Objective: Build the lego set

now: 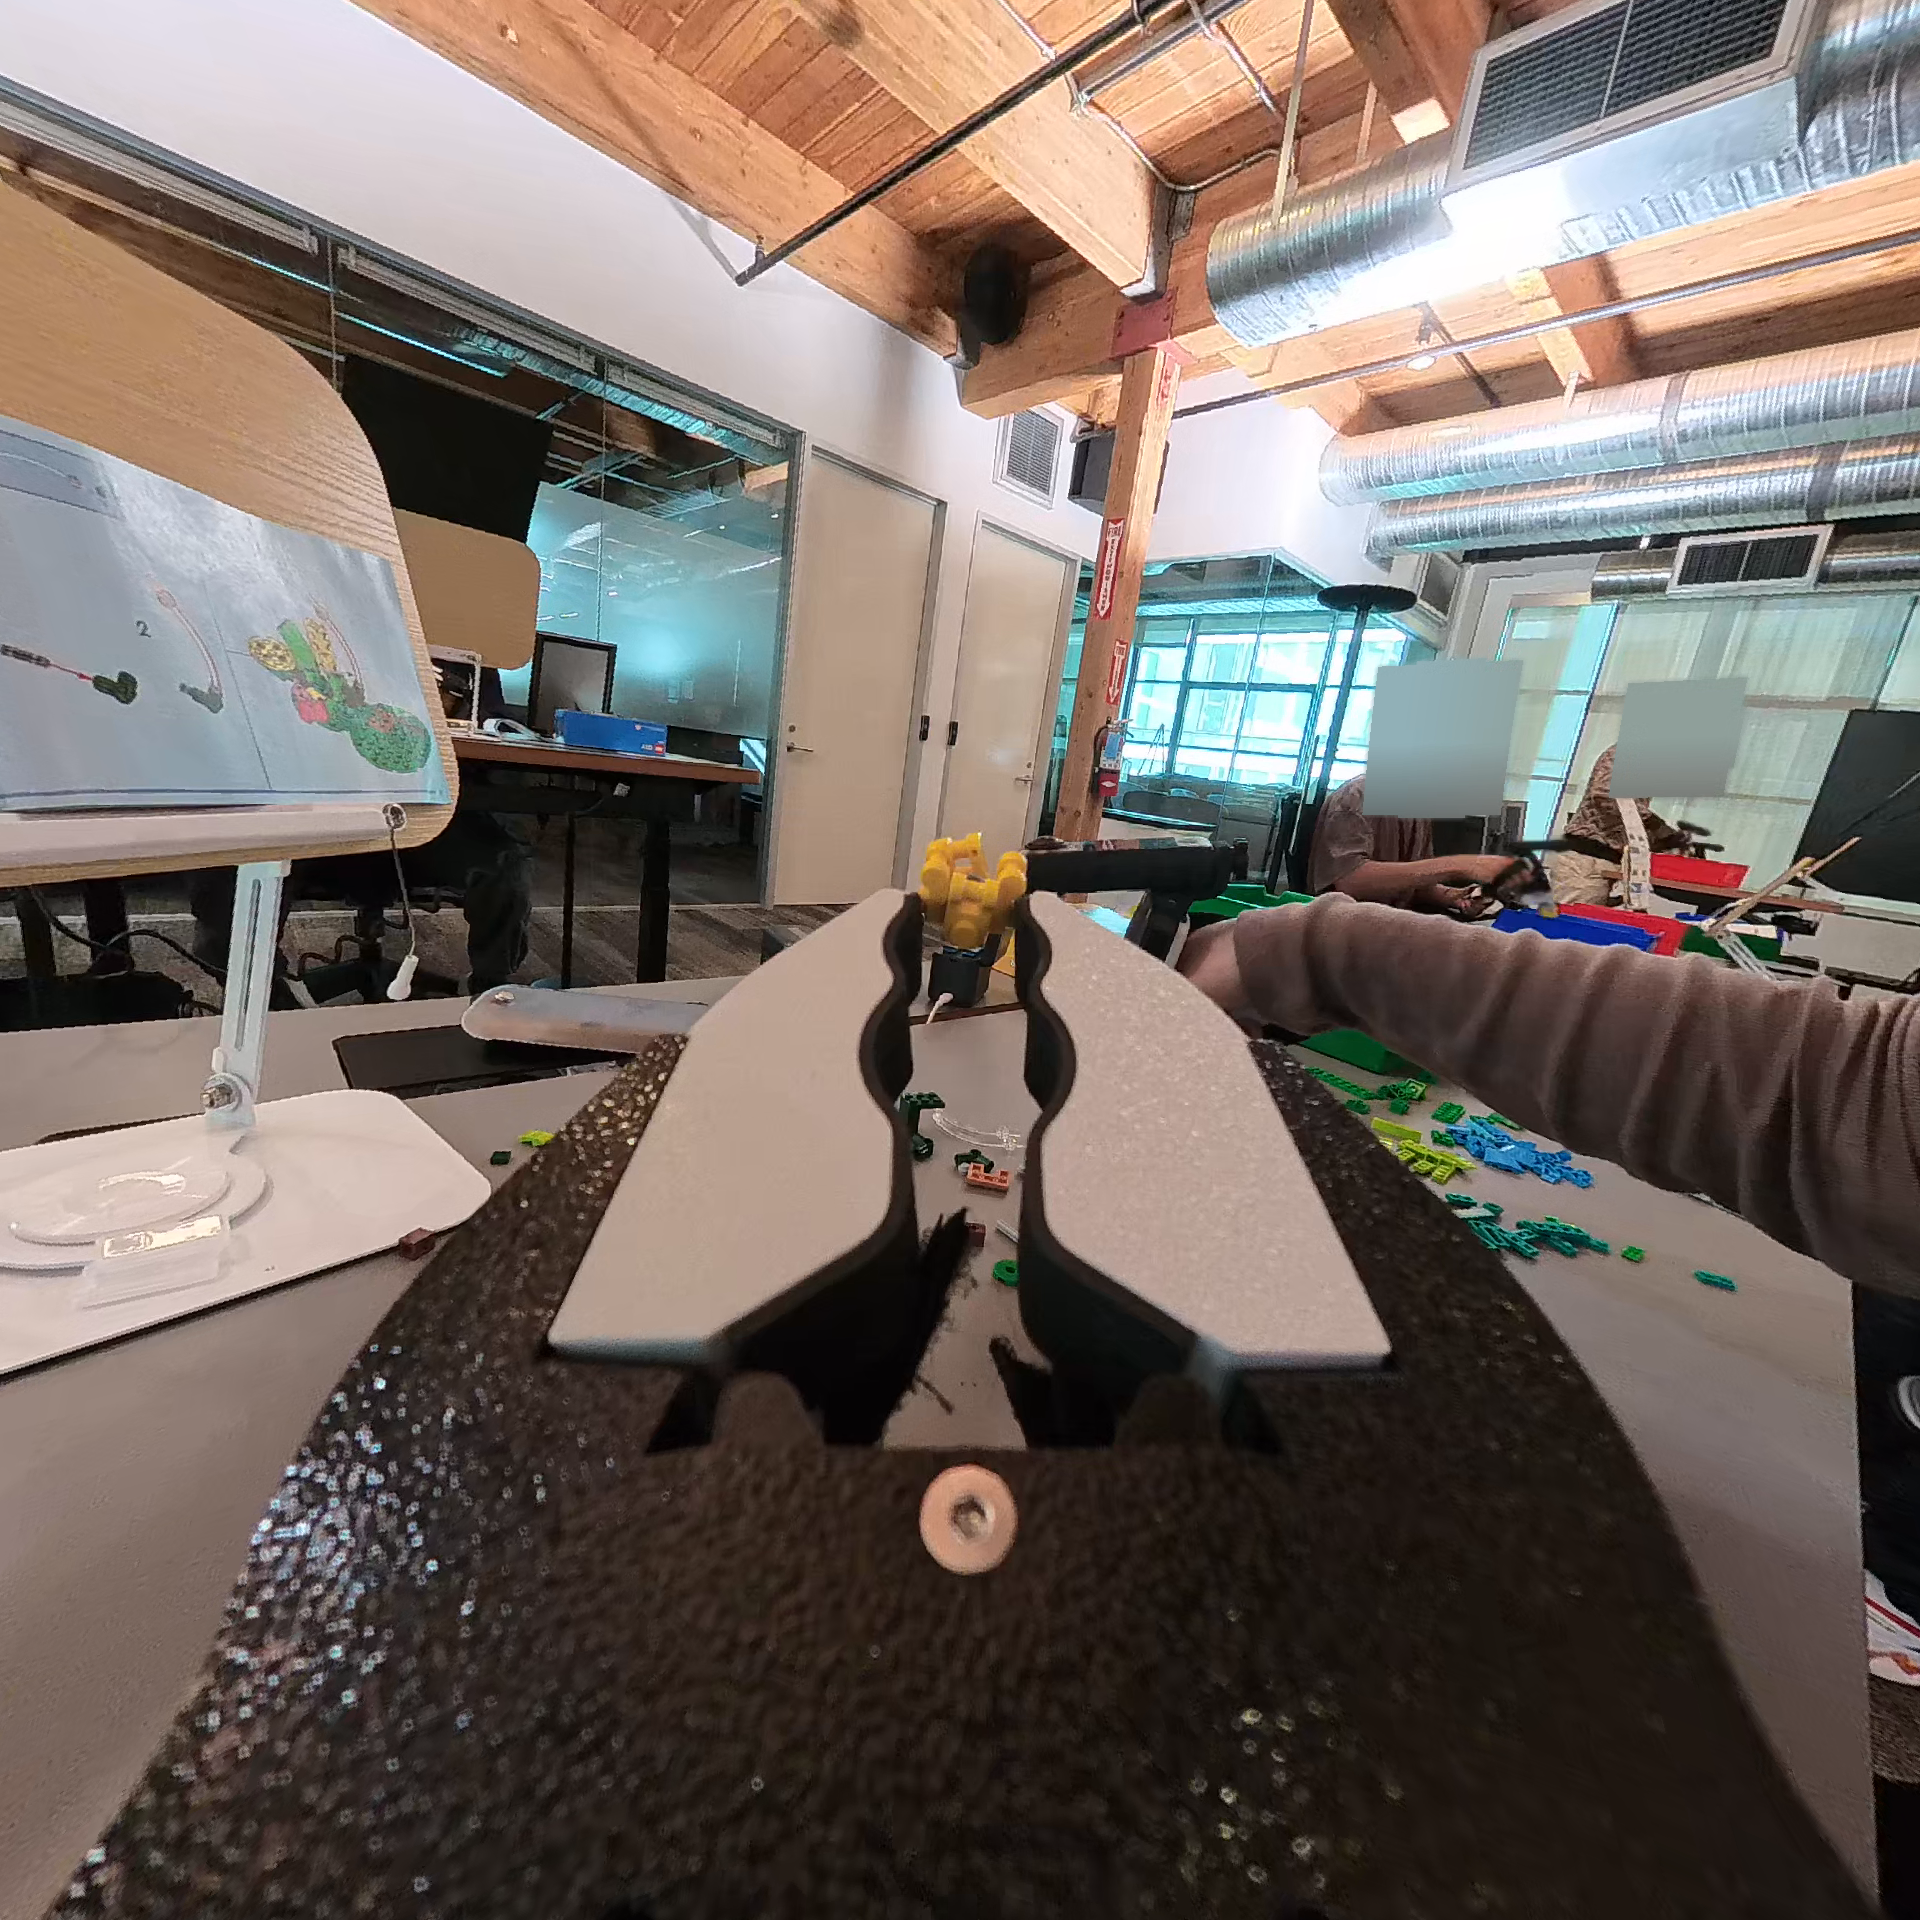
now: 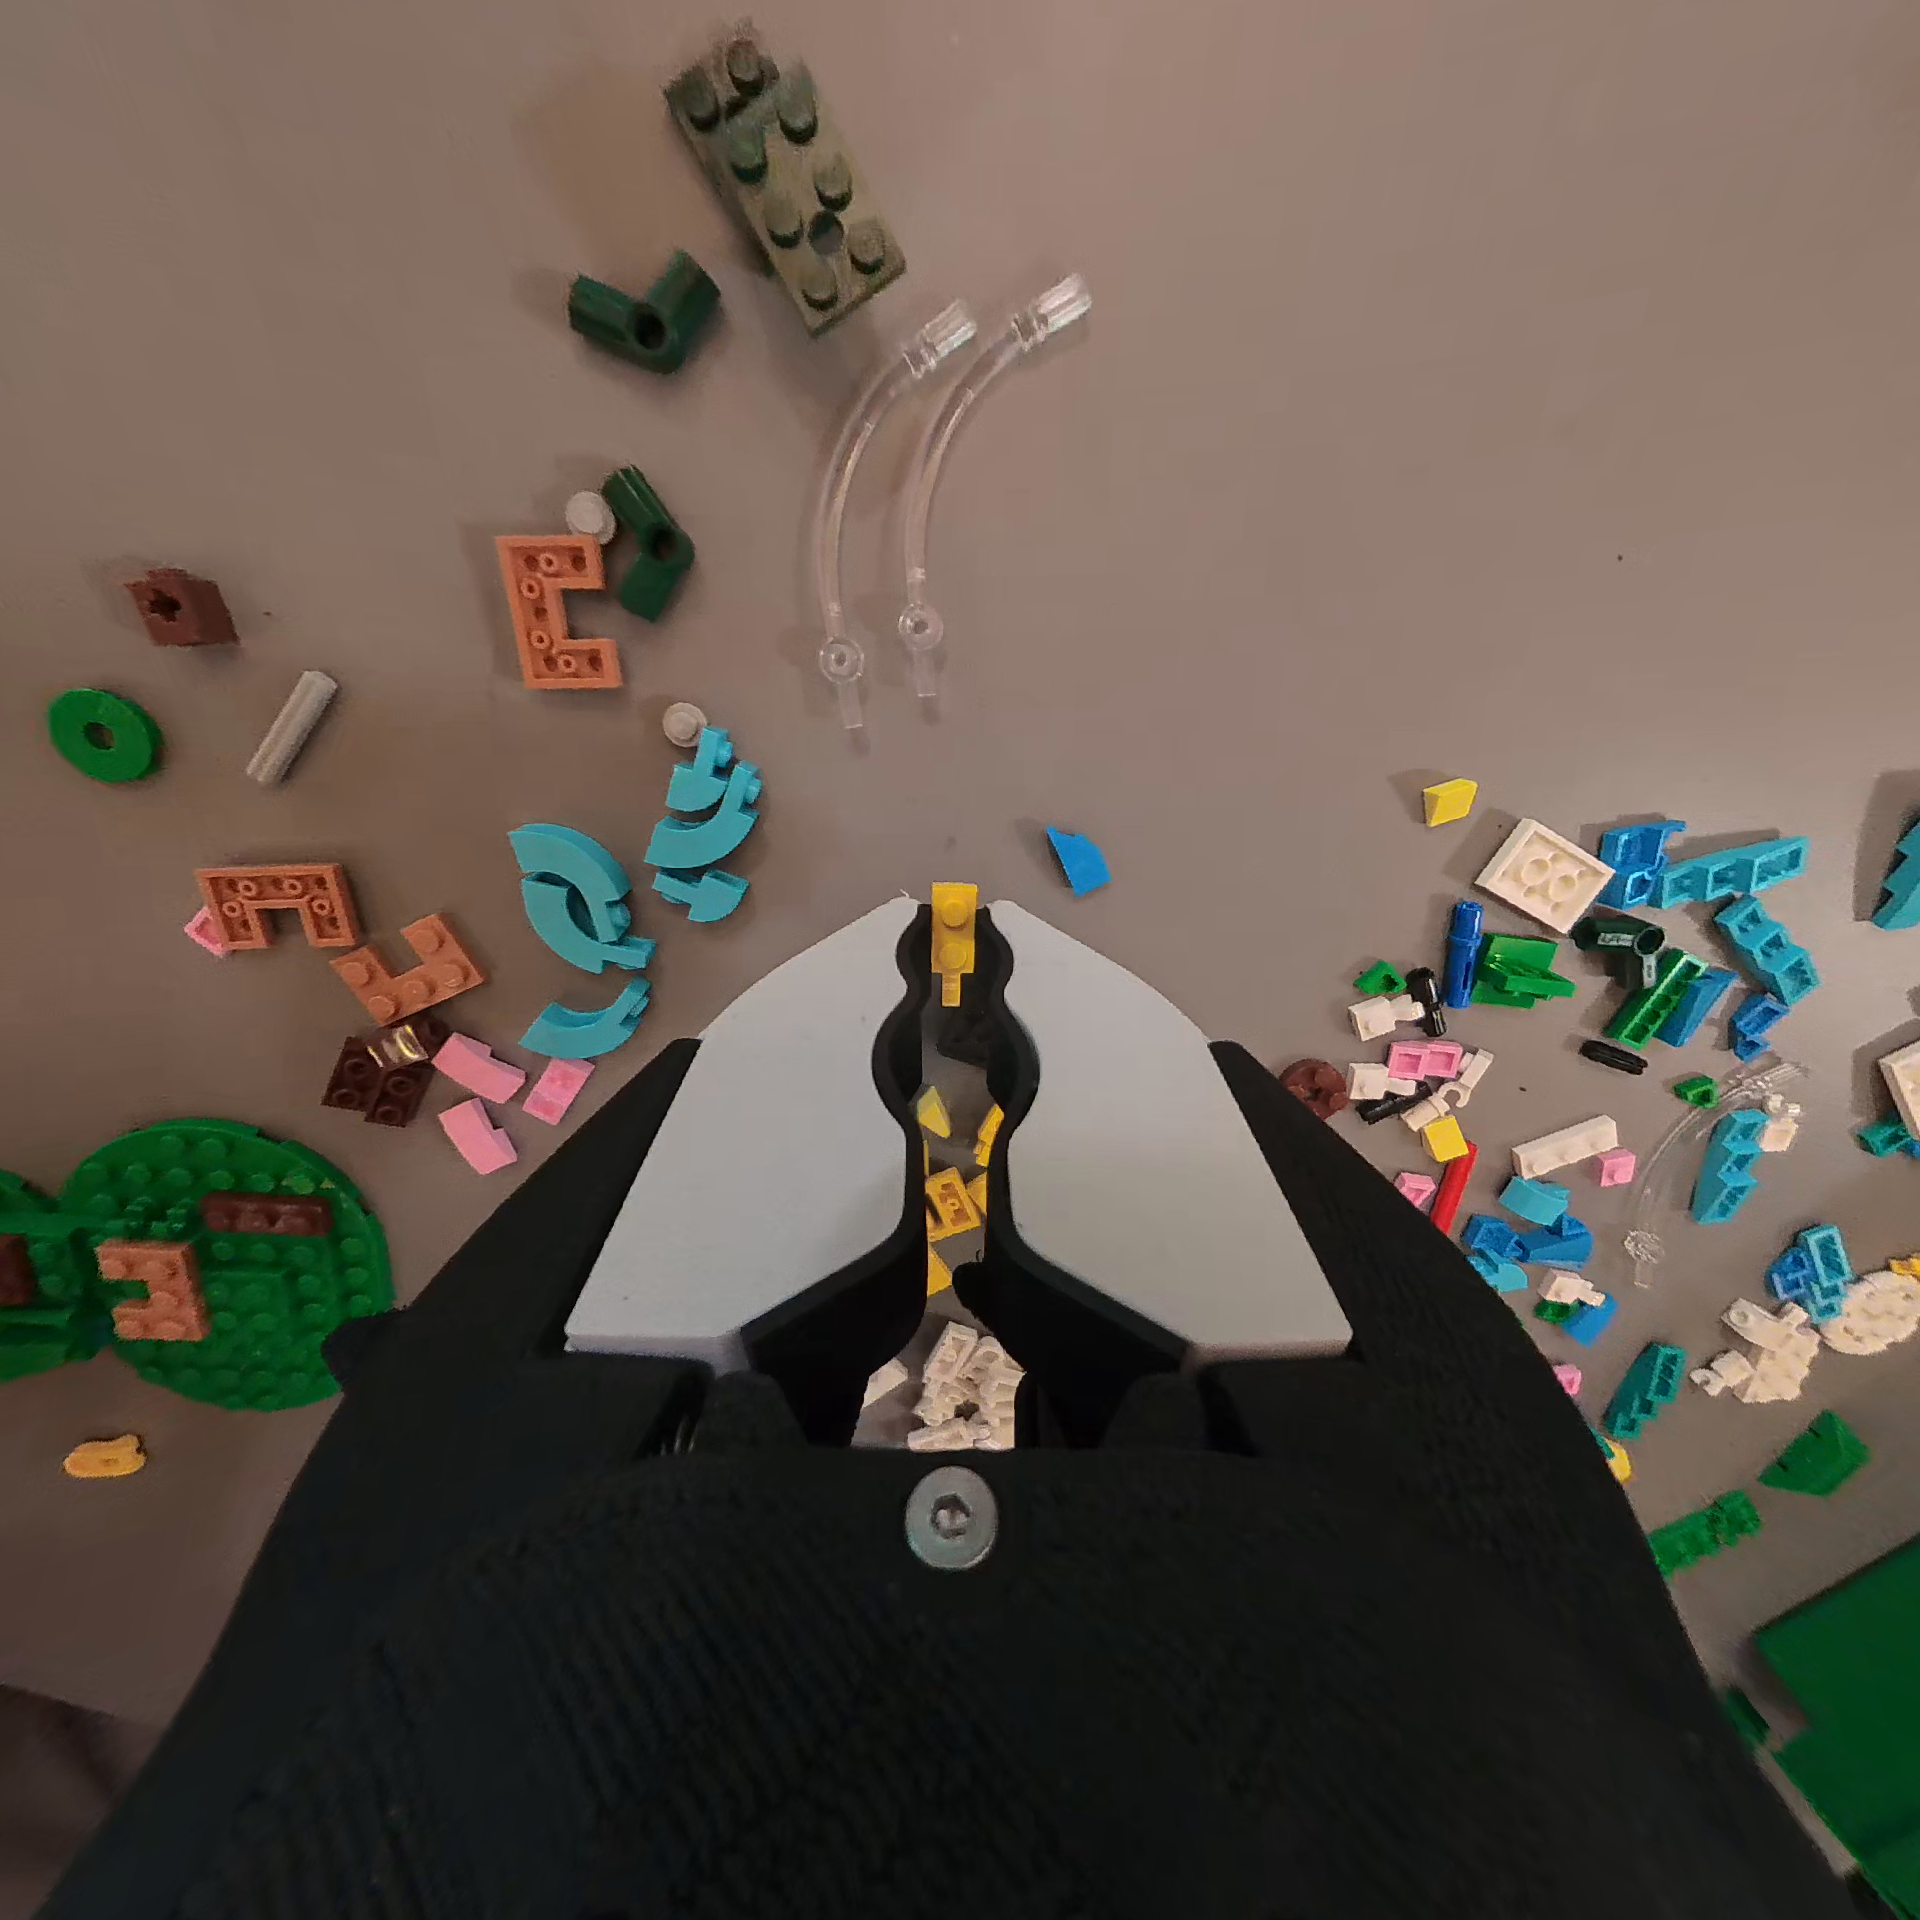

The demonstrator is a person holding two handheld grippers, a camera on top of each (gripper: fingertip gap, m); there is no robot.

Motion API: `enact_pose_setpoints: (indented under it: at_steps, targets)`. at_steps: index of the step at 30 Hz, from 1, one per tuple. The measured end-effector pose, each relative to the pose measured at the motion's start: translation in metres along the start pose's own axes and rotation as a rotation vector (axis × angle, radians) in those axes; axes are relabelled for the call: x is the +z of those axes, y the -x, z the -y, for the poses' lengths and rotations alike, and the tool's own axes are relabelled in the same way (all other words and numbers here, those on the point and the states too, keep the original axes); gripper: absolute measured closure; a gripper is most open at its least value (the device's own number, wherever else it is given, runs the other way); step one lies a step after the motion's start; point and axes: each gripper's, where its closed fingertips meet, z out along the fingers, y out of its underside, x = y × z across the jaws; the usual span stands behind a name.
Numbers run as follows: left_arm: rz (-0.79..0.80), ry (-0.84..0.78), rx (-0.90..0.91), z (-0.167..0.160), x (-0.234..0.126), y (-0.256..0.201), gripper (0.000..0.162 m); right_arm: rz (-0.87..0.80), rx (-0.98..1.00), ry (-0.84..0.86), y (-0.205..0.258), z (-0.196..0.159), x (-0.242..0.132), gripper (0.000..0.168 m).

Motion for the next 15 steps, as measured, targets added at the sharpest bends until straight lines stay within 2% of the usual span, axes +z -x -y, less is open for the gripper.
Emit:
enact_pose_setpoints:
  at_steps: [5, 10, 13, 15]
  targets:
    - [0.0, -0.002, -0.001, 0.001, -0.001, 0.0, 0.145, -0.003, -0.021, -0.045, 0.006, 0.008, -0.006, 0.163]
    - [0.003, -0.002, -0.001, 0.002, -0.001, 0.001, 0.145, -0.037, -0.123, -0.197, 0.021, 0.029, -0.023, 0.163]
    - [-0.006, 0.034, -0.027, -0.001, -0.001, 0.001, 0.145, -0.065, -0.201, -0.418, 0.046, 0.055, -0.056, 0.162]
    - [-0.036, 0.047, -0.063, -0.001, 0.0, -0.002, 0.145, 0.037, -0.254, -0.653, 0.092, 0.074, -0.097, 0.163]
